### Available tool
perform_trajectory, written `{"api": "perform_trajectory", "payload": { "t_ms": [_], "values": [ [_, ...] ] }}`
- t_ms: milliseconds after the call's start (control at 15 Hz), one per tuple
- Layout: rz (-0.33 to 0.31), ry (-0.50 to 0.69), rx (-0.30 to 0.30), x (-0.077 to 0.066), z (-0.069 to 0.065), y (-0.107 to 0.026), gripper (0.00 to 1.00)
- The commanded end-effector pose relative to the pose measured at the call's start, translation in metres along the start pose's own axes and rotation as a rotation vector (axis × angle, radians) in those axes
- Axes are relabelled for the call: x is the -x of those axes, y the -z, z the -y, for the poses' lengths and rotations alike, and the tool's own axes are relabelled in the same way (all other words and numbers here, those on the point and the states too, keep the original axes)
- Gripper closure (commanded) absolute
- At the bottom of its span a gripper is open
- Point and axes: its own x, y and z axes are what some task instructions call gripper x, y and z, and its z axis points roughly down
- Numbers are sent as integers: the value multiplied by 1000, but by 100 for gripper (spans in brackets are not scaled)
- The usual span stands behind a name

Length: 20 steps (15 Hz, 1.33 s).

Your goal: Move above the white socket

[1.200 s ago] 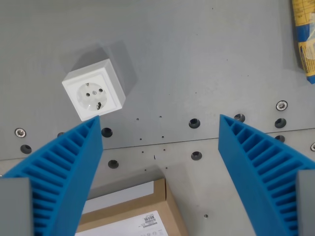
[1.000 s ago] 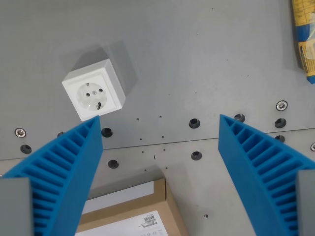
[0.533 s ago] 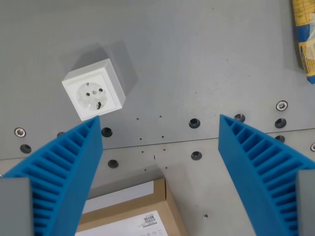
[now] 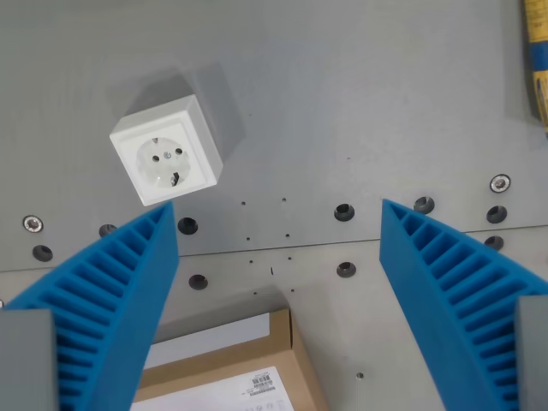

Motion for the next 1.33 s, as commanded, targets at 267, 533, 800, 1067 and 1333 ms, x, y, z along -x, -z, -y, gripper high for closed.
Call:
{"api": "perform_trajectory", "payload": {
  "t_ms": [267, 533, 800, 1067, 1333],
  "values": [
    [-97, 96, 5, 9, 12, -27, 0],
    [-93, 133, 0, 12, 21, -46, 0],
    [-82, 172, -3, 15, 29, -62, 0],
    [-85, 212, 1, 19, 38, -81, 0],
    [-87, 241, 10, 23, 48, -102, 0]
  ]
}}
